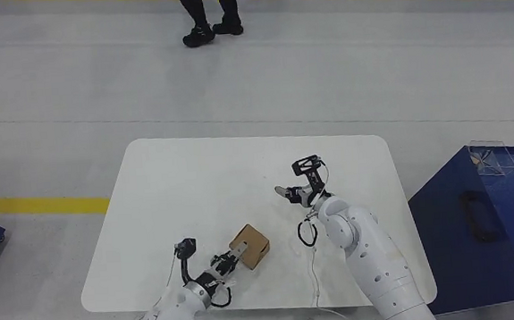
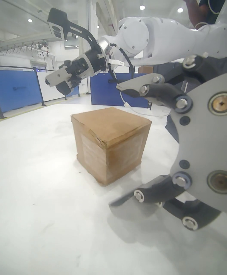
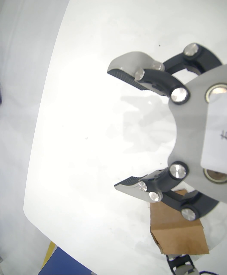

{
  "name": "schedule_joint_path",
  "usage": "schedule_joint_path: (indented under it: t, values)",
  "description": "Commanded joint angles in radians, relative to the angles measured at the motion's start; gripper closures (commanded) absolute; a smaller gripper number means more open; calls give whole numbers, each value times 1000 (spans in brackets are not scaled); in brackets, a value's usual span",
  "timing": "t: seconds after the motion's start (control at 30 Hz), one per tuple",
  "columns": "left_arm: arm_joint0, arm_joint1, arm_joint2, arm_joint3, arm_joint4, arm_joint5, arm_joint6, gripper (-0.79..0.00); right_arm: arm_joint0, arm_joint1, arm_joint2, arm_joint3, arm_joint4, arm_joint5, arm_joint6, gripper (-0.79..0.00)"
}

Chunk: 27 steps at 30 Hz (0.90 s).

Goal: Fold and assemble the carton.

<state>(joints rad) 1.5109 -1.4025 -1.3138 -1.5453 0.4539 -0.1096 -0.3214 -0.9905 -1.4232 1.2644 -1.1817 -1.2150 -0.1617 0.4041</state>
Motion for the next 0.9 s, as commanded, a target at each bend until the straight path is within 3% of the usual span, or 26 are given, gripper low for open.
schedule_joint_path:
  t: [0.0,0.1,0.17,0.23,0.4,0.87]
  values:
    - [57,5,-17,-99,161,-15,189,-785,0,0,0,0,0,0,0,-785]
    - [114,8,24,-178,390,-81,414,-785,0,0,0,0,0,0,0,-785]
    - [112,12,56,-172,577,-112,522,-326,0,0,0,0,0,0,0,-785]
    - [97,12,93,-142,755,-91,625,-12,0,0,0,0,0,0,0,-785]
    - [33,7,190,-29,1053,19,693,0,0,0,0,0,0,0,0,-785]
    - [-47,-10,256,82,1065,97,559,0,0,0,0,0,0,0,0,-785]
